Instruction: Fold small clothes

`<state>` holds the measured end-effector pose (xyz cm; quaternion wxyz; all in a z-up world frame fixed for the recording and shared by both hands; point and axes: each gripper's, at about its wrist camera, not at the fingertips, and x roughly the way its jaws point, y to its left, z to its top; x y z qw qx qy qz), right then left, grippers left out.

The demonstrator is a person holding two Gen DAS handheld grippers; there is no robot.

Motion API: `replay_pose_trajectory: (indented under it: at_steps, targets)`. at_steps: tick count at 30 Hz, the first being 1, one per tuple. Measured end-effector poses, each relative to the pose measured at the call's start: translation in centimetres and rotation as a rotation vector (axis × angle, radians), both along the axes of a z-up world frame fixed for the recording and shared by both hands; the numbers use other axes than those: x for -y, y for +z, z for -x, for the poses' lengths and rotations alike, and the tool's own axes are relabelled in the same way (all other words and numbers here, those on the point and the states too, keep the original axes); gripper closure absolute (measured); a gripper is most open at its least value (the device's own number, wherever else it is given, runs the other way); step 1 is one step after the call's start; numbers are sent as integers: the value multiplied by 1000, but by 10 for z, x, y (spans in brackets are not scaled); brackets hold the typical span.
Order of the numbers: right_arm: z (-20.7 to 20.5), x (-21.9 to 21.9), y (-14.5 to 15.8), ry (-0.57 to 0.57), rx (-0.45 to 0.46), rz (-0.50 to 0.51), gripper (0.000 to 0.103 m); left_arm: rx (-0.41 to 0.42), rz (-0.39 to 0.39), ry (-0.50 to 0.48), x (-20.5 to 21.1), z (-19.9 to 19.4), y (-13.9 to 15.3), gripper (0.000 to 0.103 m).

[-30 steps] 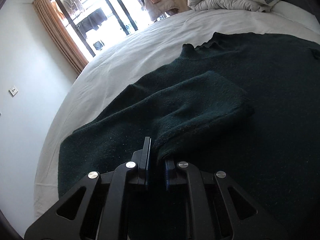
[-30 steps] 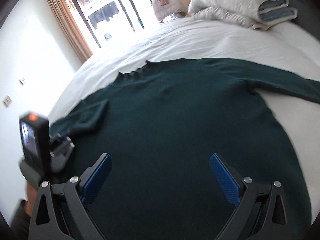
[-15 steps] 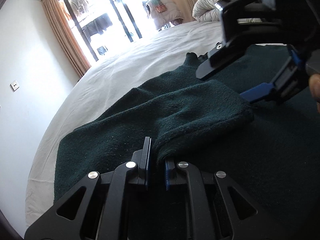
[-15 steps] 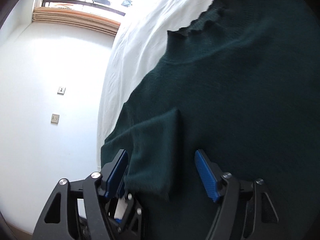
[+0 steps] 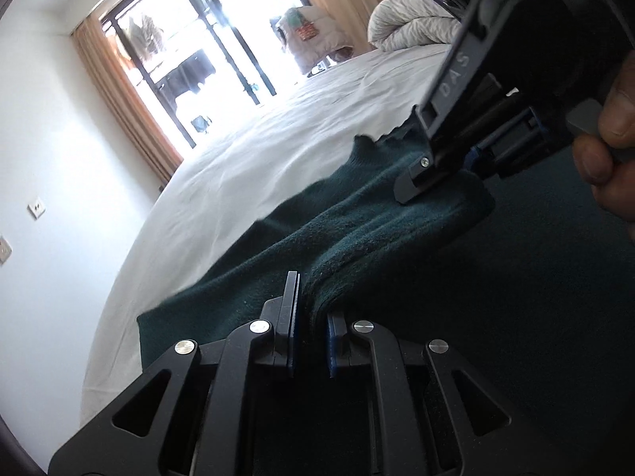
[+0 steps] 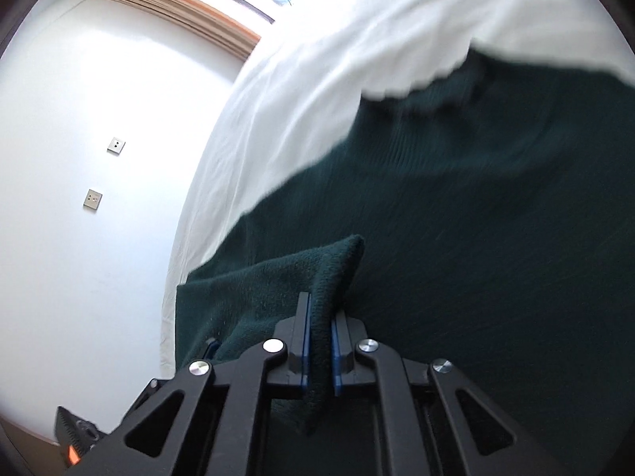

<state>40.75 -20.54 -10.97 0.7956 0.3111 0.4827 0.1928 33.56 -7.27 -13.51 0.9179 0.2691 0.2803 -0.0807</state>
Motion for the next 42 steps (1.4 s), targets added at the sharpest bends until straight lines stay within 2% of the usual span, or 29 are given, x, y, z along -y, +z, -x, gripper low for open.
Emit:
replay_pose_trajectory:
  at_steps: [4, 7, 10, 16, 18, 20, 25, 28, 31, 33, 34, 36, 42]
  targets:
    - [3, 26, 21, -28, 60, 55, 94, 9, -21, -42, 30, -1, 11, 93]
    - [6, 47, 24, -59, 69, 68, 94, 1, -29, -86, 53, -3, 13, 93]
    - [13, 85, 12, -119, 49, 72, 94, -3, -33, -120, 76, -3, 13, 93]
    - [14, 105, -10, -150, 11, 78, 94, -55, -32, -148, 91, 9, 5, 93]
    - [16, 117, -13, -164, 5, 61, 94, -77, 25, -148, 80, 15, 12, 93]
    - [19, 122, -17, -169, -2, 61, 94, -51, 66, -129, 68, 20, 19, 93]
    - [24, 138, -23, -195, -8, 68, 94, -23, 220, 66, -7, -1, 39, 93]
    - [22, 141, -28, -204, -19, 68, 94, -54, 218, 172, -38, -26, 34, 93]
    - [23, 143, -35, -208, -33, 70, 94, -105, 205, 215, -54, -40, 18, 93]
    - [23, 144, -38, -222, -34, 52, 94, -162, 231, 238, -67, -47, 1, 93]
    - [23, 144, -38, -227, -34, 52, 94, -189, 248, 245, -71, -49, -5, 93]
    - [25, 145, -35, -232, -32, 62, 94, -191, 275, 243, -78, -51, -8, 93]
    - [25, 151, -42, -243, -40, 55, 95, -203, 268, 228, -81, -59, -20, 93]
